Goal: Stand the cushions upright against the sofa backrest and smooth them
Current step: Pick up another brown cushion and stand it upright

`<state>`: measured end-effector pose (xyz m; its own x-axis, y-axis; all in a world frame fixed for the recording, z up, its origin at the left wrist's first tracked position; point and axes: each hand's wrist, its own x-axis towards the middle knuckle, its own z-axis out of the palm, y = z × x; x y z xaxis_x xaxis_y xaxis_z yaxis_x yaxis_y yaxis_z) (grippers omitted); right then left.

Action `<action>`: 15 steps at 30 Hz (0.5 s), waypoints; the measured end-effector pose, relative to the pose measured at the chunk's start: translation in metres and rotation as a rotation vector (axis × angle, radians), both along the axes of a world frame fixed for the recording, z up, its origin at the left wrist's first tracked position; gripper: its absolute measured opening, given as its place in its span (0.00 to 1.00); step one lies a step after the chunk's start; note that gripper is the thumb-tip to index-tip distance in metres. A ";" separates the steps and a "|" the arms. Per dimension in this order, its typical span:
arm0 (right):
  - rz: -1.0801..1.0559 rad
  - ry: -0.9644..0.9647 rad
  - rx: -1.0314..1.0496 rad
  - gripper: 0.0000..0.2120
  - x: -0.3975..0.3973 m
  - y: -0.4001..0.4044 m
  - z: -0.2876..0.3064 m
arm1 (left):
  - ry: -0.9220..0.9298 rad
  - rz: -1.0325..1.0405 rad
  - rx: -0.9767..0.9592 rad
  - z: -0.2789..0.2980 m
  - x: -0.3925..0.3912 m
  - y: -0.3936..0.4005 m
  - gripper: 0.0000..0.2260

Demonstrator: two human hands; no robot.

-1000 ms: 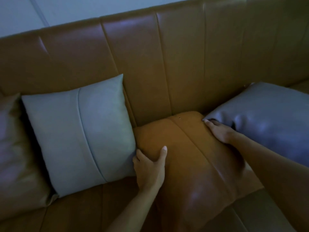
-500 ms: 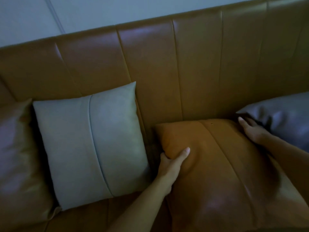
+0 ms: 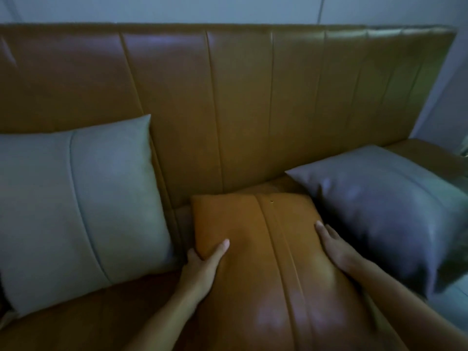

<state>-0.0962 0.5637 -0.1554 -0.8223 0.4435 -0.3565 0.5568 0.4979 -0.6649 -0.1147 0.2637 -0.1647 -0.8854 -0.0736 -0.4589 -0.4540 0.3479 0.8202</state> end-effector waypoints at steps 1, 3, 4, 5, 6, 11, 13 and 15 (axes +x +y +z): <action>0.041 0.020 0.098 0.41 0.008 -0.011 0.008 | 0.052 -0.044 -0.199 0.006 0.009 0.006 0.50; 0.200 0.149 0.301 0.34 0.019 -0.039 0.021 | 0.366 -0.240 -0.617 0.021 0.021 0.029 0.38; 0.314 0.208 0.379 0.29 0.020 -0.057 0.031 | 0.532 -0.389 -0.713 0.029 0.022 0.044 0.34; 0.428 0.234 0.444 0.27 0.017 -0.073 0.037 | 0.615 -0.544 -0.755 0.036 0.020 0.058 0.30; 0.495 0.207 0.491 0.26 0.010 -0.083 0.037 | 0.626 -0.675 -0.771 0.038 0.013 0.068 0.27; 0.342 -0.034 0.431 0.33 -0.046 -0.049 0.028 | 0.406 -0.667 -0.748 0.039 -0.051 0.067 0.27; 0.259 -0.091 0.338 0.36 -0.060 -0.026 0.016 | 0.295 -0.563 -0.690 0.032 -0.071 0.051 0.32; 0.140 -0.080 0.177 0.37 -0.064 -0.007 0.000 | 0.245 -0.469 -0.598 0.023 -0.078 0.040 0.37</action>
<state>-0.1606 0.5571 -0.1558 -0.8526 0.3881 -0.3501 0.5213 0.6788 -0.5172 -0.1922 0.3035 -0.1416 -0.9557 0.1595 -0.2473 0.0179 0.8704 0.4921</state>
